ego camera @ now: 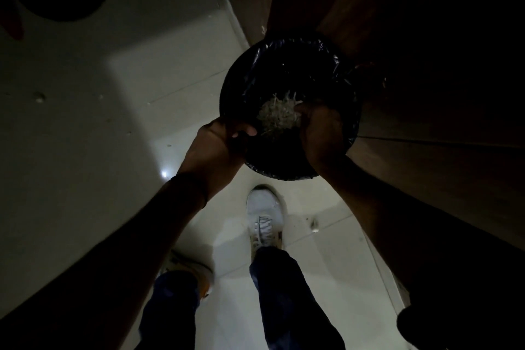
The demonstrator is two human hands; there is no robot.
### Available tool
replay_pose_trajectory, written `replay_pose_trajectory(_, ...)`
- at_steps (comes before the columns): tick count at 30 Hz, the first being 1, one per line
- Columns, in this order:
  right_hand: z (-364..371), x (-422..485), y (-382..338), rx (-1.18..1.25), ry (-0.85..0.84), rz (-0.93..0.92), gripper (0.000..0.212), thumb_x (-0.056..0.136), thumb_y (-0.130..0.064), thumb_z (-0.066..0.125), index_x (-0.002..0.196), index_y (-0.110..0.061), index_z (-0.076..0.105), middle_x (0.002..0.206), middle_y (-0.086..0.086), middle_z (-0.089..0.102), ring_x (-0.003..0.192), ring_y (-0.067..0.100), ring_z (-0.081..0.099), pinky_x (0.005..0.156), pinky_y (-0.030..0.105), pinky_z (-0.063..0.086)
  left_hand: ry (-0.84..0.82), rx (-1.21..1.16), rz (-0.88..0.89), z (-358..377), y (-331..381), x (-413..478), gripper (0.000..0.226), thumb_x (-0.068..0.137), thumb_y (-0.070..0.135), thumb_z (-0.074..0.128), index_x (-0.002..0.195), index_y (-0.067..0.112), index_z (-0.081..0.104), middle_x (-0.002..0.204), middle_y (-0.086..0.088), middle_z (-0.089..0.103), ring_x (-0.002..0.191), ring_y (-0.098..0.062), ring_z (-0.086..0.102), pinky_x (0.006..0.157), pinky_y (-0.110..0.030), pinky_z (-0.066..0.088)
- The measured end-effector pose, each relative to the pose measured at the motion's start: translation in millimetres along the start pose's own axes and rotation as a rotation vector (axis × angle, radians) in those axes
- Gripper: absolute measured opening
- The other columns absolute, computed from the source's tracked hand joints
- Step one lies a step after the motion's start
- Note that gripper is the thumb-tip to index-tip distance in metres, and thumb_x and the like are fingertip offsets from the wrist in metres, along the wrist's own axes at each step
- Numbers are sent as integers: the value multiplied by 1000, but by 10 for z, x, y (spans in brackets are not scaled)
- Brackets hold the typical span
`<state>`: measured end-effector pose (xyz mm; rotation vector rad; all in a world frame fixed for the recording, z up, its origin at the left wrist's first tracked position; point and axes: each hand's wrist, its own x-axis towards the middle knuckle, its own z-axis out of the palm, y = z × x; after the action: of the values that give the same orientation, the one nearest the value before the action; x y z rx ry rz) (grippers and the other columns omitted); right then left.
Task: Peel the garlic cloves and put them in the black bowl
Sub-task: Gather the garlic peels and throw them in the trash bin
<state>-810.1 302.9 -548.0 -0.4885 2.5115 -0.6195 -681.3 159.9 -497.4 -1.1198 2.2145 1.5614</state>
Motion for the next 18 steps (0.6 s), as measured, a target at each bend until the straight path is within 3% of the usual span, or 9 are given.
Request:
replay_pose_trajectory(4,-92,-37,-77,-38,3,68,45,95,-26,40,114,1,72,111,25,70,105,41,66,93,46,53,-6,36,59,-118,26,-121,22,93,8,61,101,24,74,104,9,69,96,-3,63,80,-16,49)
replay_pose_trajectory(7,-223,-161,-164,9,-58,21,27,93,-4,54,114,-2,71,117,20,66,108,36,62,92,34,47,27,60,74,-252,100,-260,23,92,7,62,105,23,73,106,5,70,97,-10,64,79,-14,49)
replay_pose_trajectory(9,-349,-274,-275,47,-69,-2,18,94,-7,60,104,-4,74,106,17,70,99,33,64,87,37,50,32,107,77,-369,170,-383,24,93,9,62,110,23,72,109,5,69,98,-8,63,70,-1,39)
replay_pose_trajectory(12,-507,-495,-544,77,-8,-126,20,89,-7,54,84,-3,73,85,15,72,83,33,68,80,48,57,32,126,79,-589,308,-632,27,95,10,60,116,22,70,116,7,67,105,-9,61,72,-3,36)
replay_pose_trajectory(15,-695,-791,-960,82,-3,-200,30,81,10,52,91,-3,76,97,15,72,93,31,68,89,40,56,95,75,71,-890,473,-968,25,95,9,60,115,21,70,111,7,66,102,-9,61,73,-1,36)
replay_pose_trajectory(18,-907,-1146,-1512,216,-169,-143,41,84,18,54,103,-12,75,104,6,70,95,18,66,94,30,55,151,78,41,-1279,626,-1430,26,96,10,59,116,21,69,113,7,66,100,-10,62,73,-2,37)
